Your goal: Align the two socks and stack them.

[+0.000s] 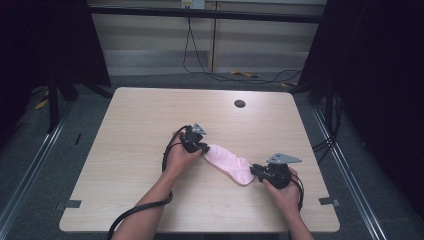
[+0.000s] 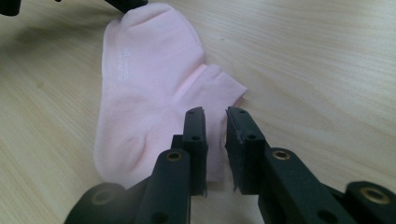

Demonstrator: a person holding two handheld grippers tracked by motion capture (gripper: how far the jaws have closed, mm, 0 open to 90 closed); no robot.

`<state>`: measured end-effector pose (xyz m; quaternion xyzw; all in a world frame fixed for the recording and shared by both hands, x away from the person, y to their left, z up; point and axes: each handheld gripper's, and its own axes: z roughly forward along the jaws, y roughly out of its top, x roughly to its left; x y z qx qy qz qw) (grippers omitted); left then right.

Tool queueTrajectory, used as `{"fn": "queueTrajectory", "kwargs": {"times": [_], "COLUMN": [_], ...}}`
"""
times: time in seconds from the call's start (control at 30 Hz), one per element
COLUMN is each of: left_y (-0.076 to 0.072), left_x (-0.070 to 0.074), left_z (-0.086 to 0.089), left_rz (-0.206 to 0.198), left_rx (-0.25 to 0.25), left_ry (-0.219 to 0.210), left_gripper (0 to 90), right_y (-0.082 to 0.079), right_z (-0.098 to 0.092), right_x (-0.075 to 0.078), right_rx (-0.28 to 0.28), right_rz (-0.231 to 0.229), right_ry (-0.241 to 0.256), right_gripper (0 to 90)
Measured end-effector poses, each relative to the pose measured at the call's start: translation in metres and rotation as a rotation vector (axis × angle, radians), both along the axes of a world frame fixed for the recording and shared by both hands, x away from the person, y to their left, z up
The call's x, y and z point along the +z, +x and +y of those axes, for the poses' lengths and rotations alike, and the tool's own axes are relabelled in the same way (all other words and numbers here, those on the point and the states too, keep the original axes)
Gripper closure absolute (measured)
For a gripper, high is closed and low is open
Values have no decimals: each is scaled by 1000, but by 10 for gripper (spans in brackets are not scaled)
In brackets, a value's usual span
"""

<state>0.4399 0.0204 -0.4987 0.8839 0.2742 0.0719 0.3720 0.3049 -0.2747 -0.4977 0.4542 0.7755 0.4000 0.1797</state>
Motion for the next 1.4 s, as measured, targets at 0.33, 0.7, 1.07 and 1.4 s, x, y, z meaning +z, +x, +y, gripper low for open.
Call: {"fn": "queueTrajectory", "kwargs": {"times": [0.33,0.7,1.07,1.4], "left_y": [-10,-13,-6,-7], "left_x": [2,6,-2,-5], "left_z": [18,15,8,10], "left_rz": [18,27,27,13], "left_rx": [44,60,52,47], "left_ry": [-38,-68,-33,-53], "left_gripper": [711,696,666,649], "right_y": [-5,-10,-7,-7], "right_z": [1,4,12,15], "right_x": [4,6,0,-1], "right_rx": [-5,44,70,79], "right_rz": [-13,-22,-17,-17], "right_ry": [-4,-19,-44,-56], "right_gripper": [643,771,783,776]}}
